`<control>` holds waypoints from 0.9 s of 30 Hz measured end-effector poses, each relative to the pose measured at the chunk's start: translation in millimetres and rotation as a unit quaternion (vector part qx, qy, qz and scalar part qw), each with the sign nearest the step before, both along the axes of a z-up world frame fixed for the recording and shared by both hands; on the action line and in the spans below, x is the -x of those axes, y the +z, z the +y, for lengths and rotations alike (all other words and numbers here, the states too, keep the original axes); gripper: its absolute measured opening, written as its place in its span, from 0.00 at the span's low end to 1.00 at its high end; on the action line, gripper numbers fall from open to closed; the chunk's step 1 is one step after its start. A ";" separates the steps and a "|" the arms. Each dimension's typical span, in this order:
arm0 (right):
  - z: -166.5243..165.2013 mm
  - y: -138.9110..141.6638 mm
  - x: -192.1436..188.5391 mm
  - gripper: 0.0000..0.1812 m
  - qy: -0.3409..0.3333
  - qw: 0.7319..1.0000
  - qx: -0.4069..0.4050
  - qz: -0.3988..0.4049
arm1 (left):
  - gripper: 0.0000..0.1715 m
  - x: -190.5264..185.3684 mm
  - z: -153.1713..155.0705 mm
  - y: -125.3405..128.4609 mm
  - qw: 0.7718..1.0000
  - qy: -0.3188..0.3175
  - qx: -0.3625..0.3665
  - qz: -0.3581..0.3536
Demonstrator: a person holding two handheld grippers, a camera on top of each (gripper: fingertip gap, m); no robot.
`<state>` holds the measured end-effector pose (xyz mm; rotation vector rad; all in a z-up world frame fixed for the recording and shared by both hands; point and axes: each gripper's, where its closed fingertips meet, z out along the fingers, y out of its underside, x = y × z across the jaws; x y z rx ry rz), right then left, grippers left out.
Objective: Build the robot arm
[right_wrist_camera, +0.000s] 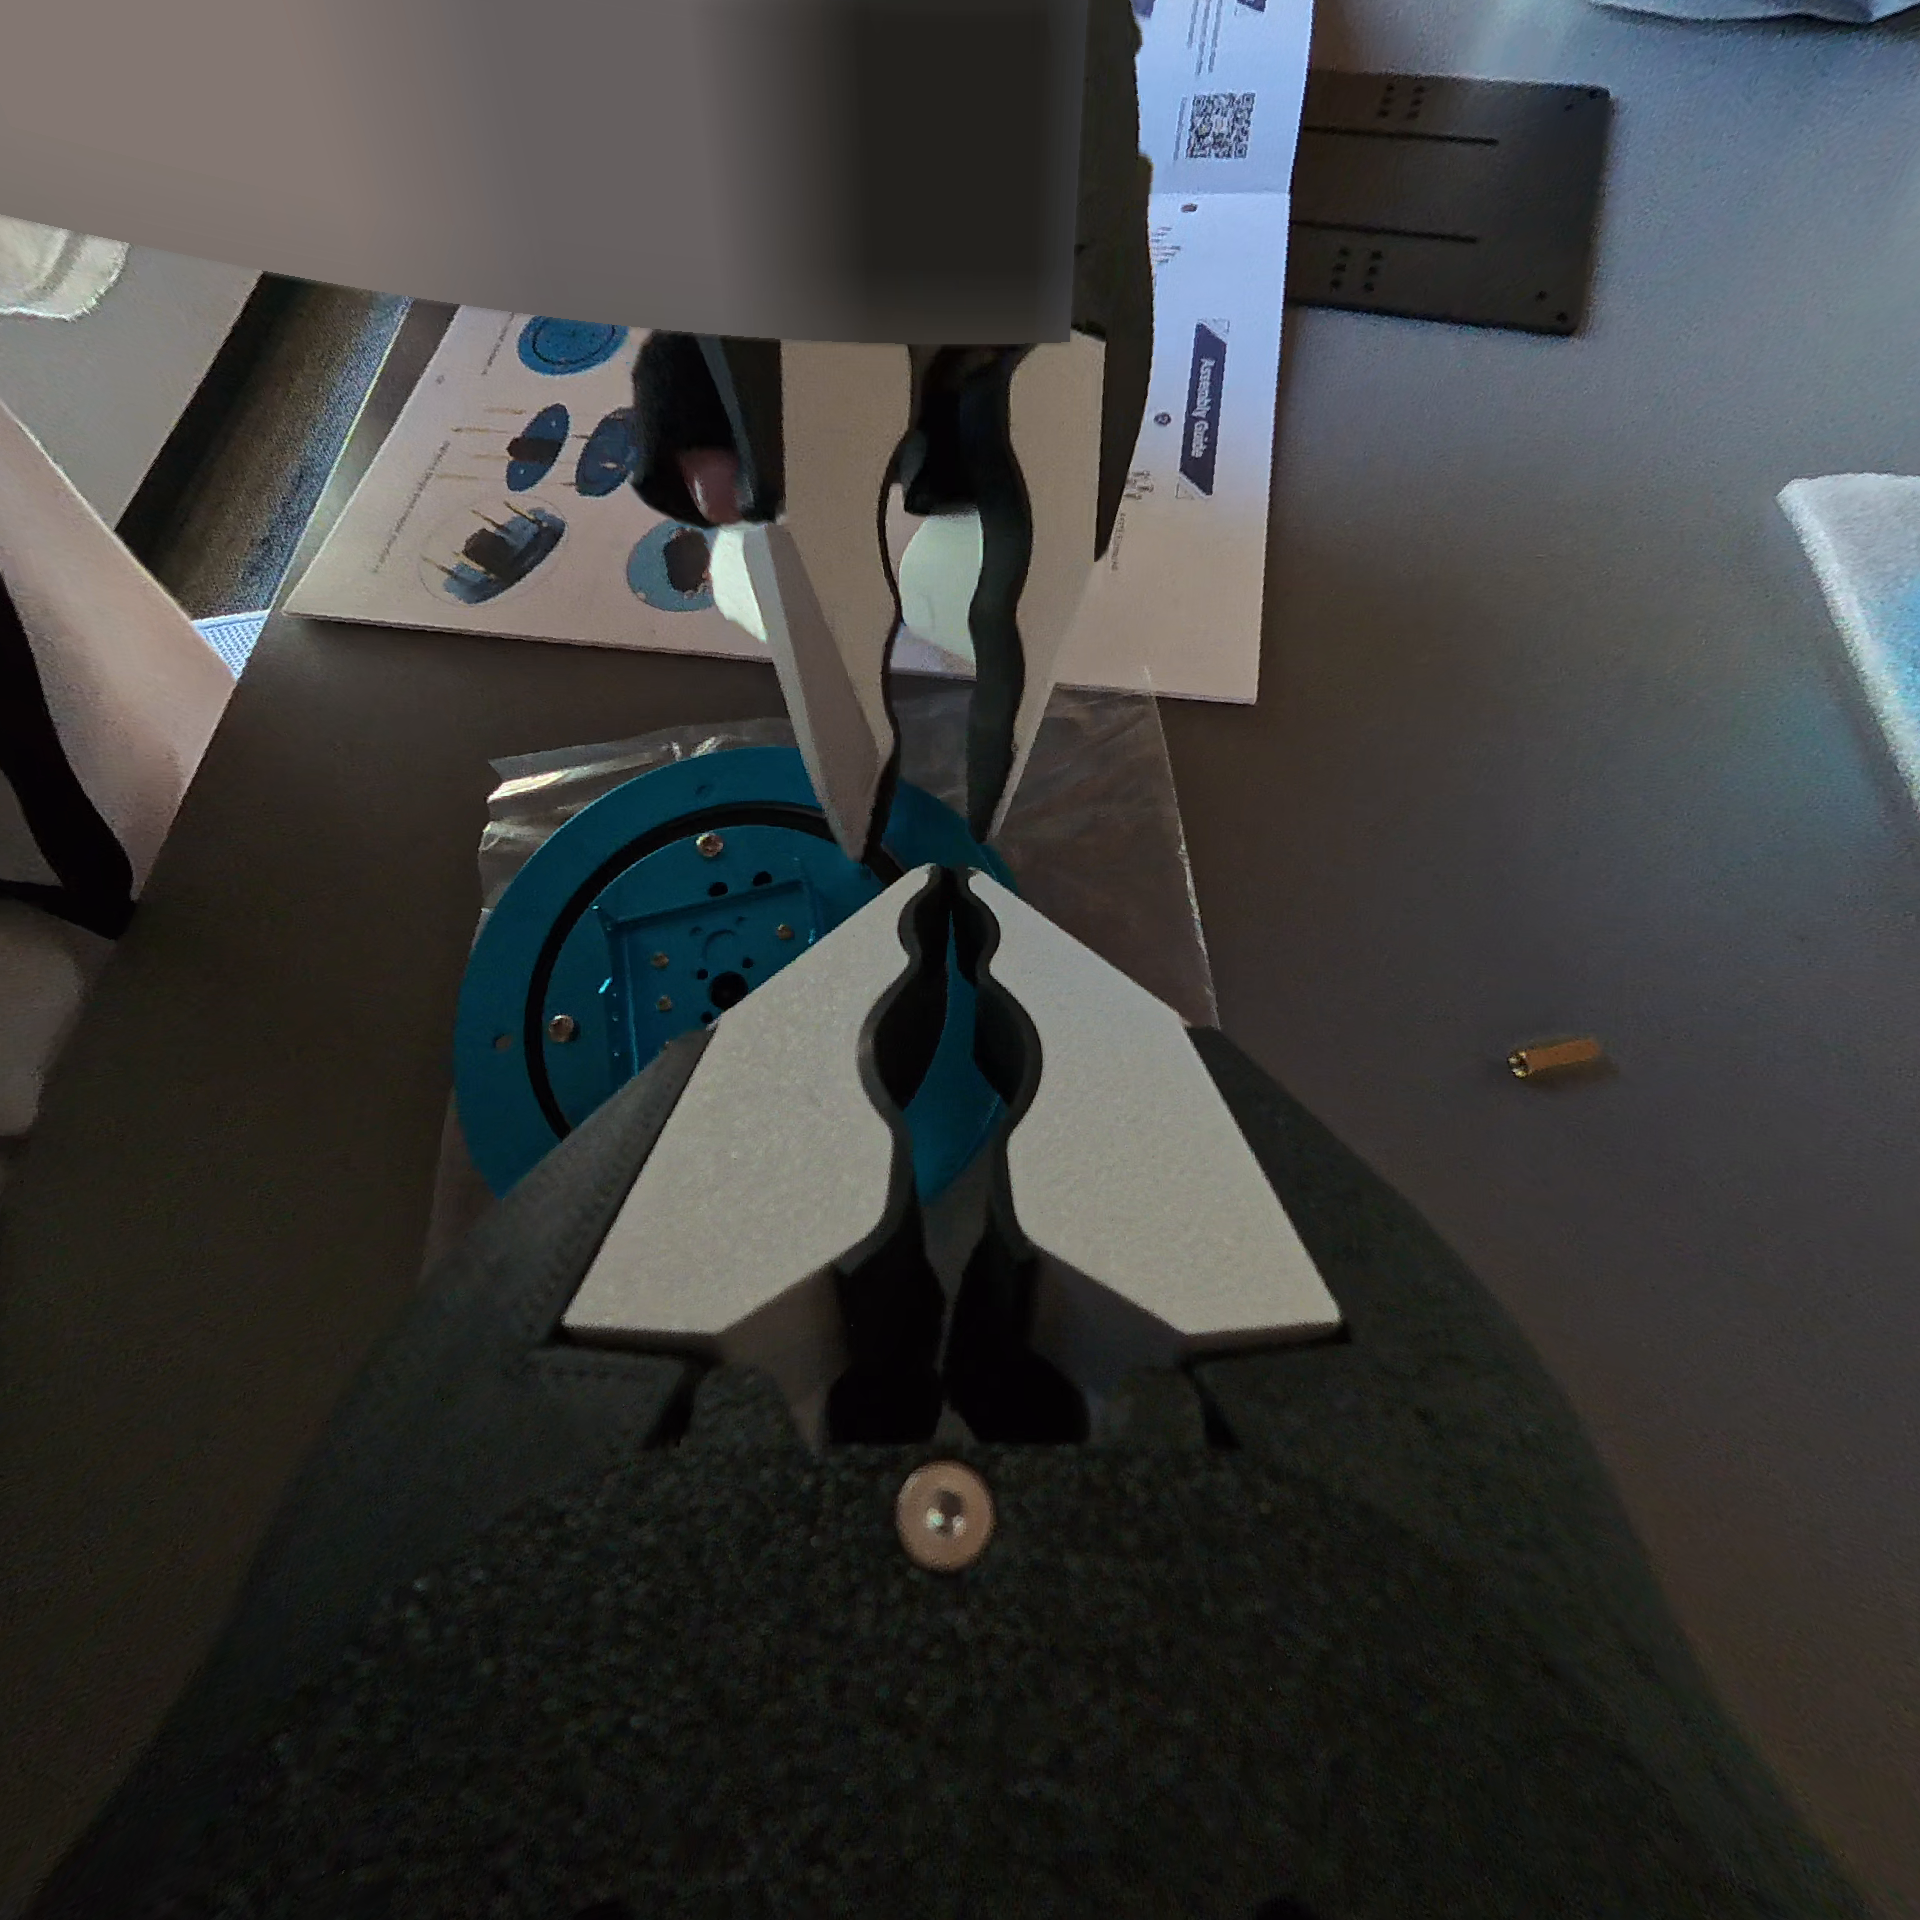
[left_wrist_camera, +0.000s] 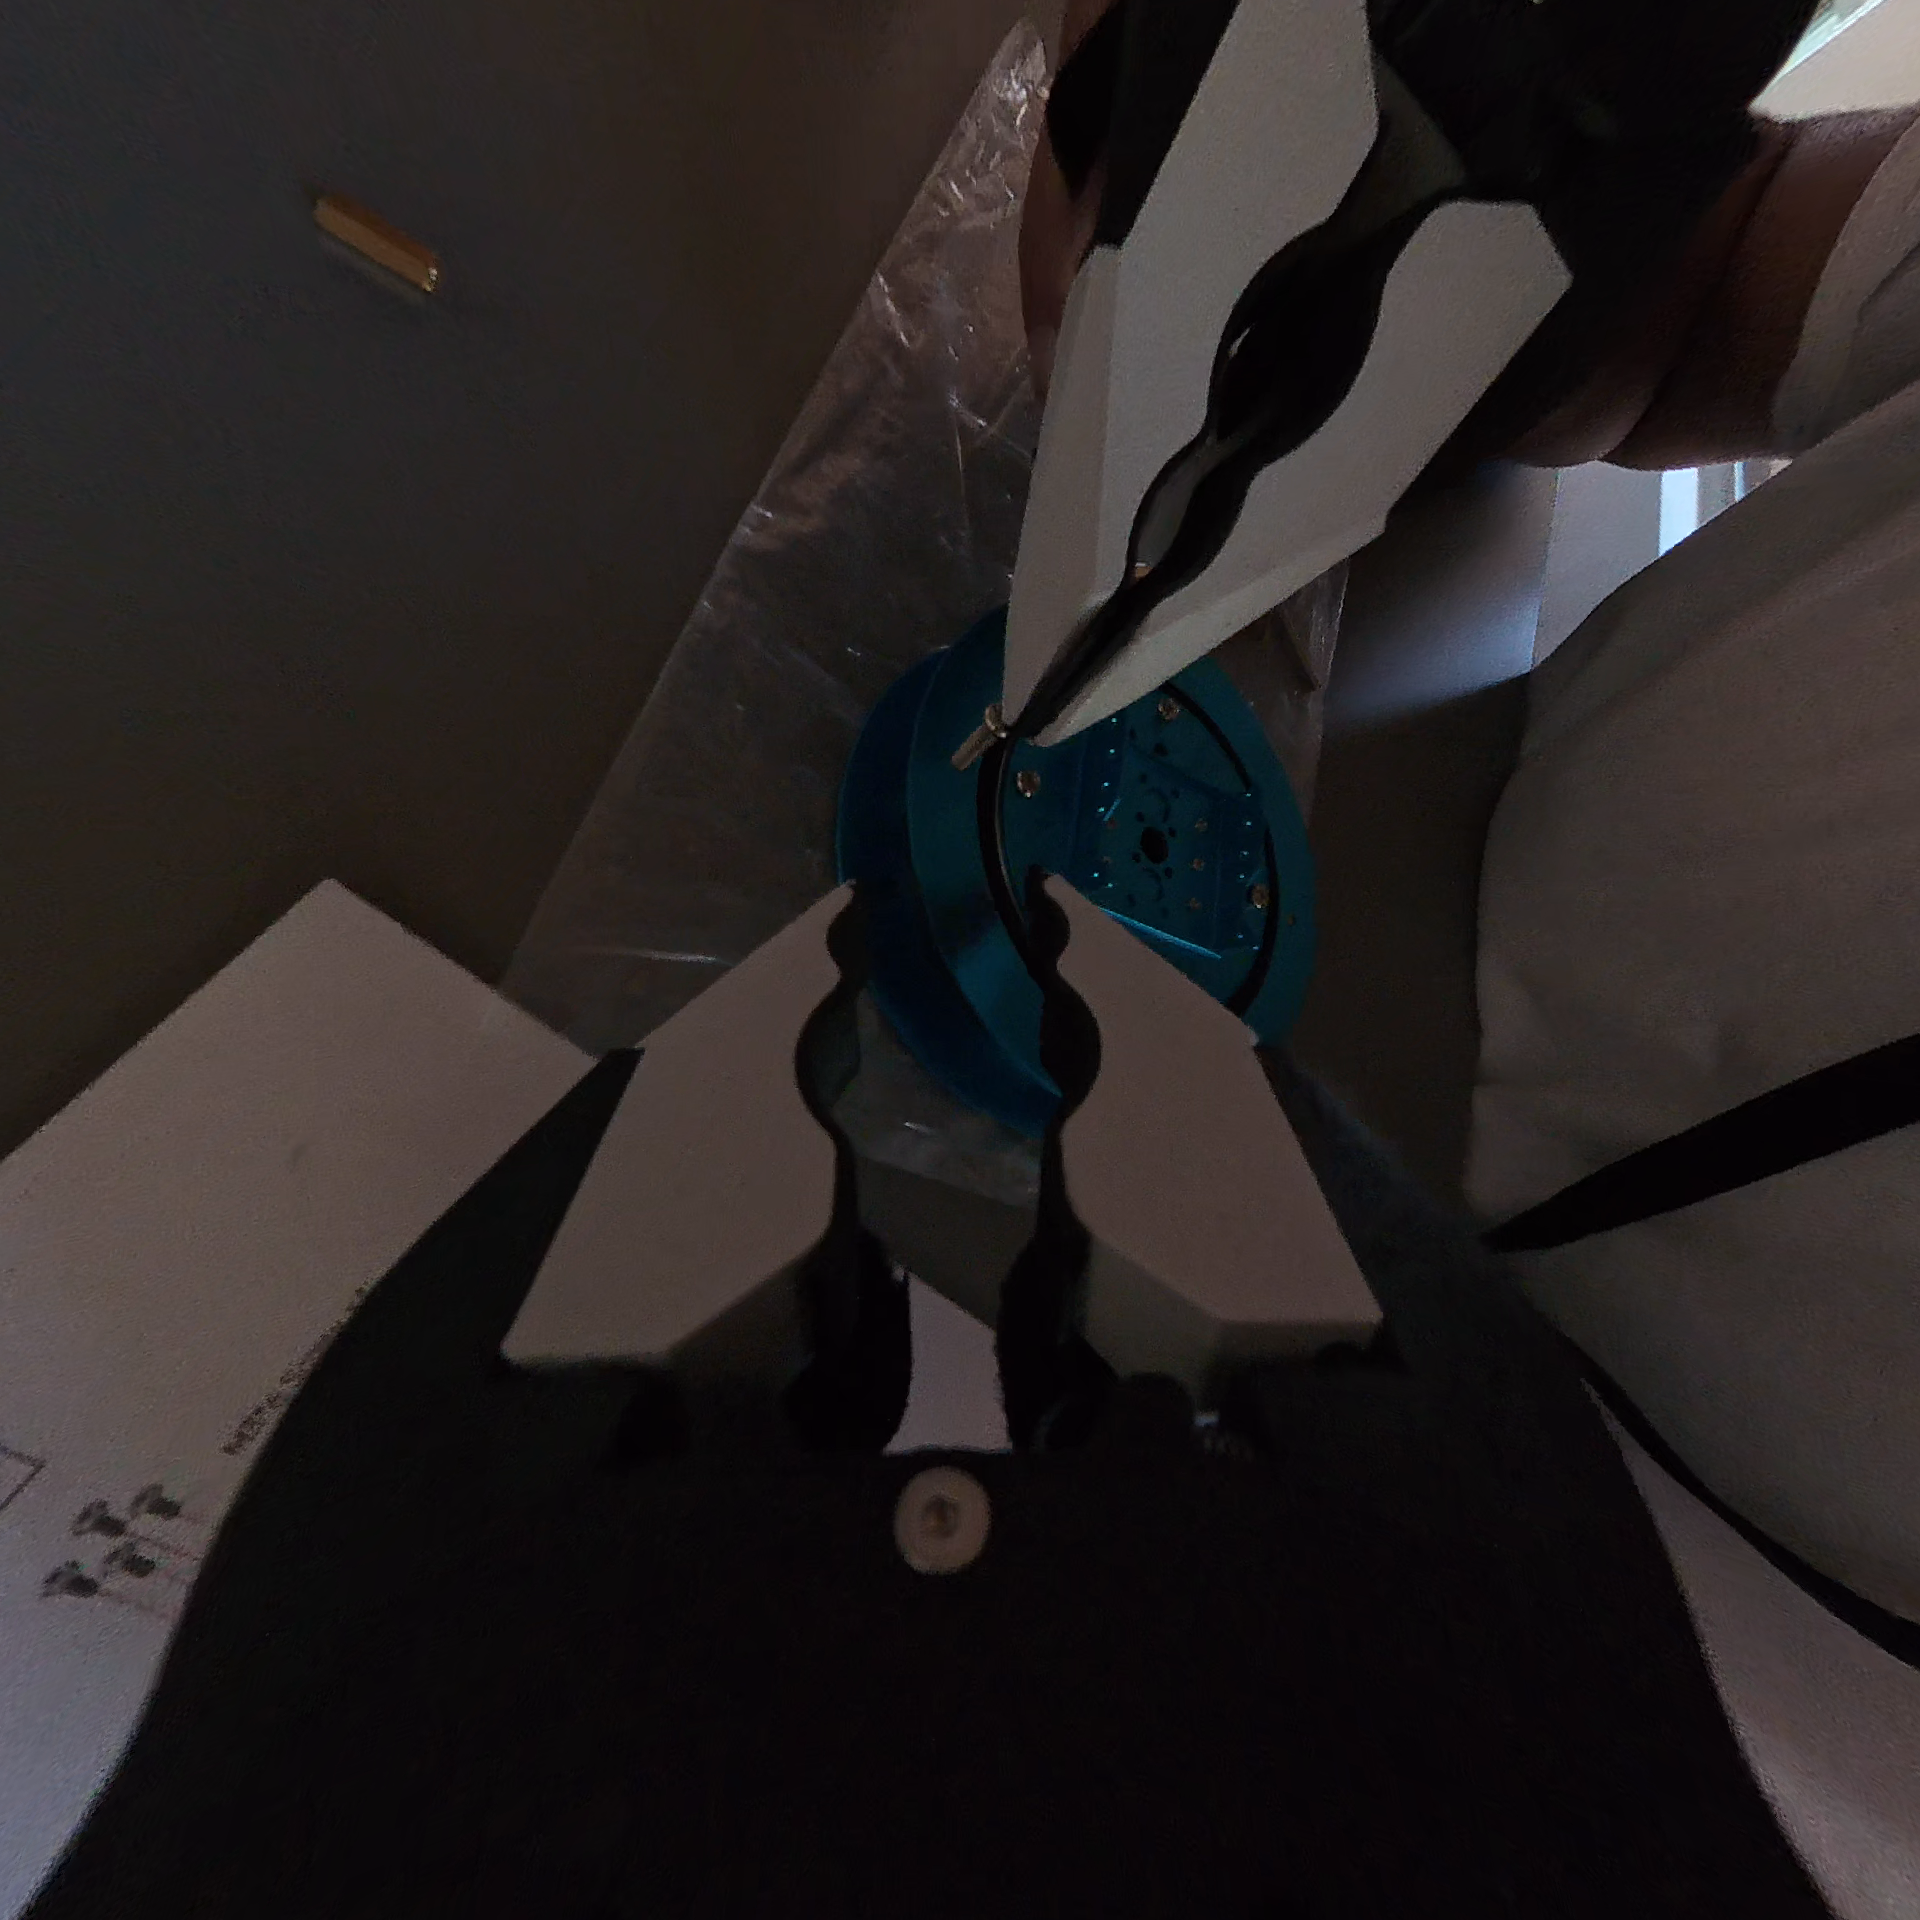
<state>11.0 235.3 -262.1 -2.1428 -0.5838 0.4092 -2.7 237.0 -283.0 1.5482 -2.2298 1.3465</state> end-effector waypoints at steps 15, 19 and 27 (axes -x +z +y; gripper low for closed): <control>-1.4 0.0 4.3 0.00 0.010 1.000 -0.001 0.019 | 0.05 0.8 -1.5 18.7 0.996 -0.017 0.084 -0.036; -1.7 0.2 3.9 0.00 0.013 1.000 -0.005 0.016 | 0.05 -0.6 -1.3 21.3 0.992 -0.005 0.119 -0.027; 3.8 -5.8 -5.8 0.00 -0.007 1.000 -0.007 -0.028 | 0.04 -6.0 7.9 18.4 0.990 0.020 0.137 -0.005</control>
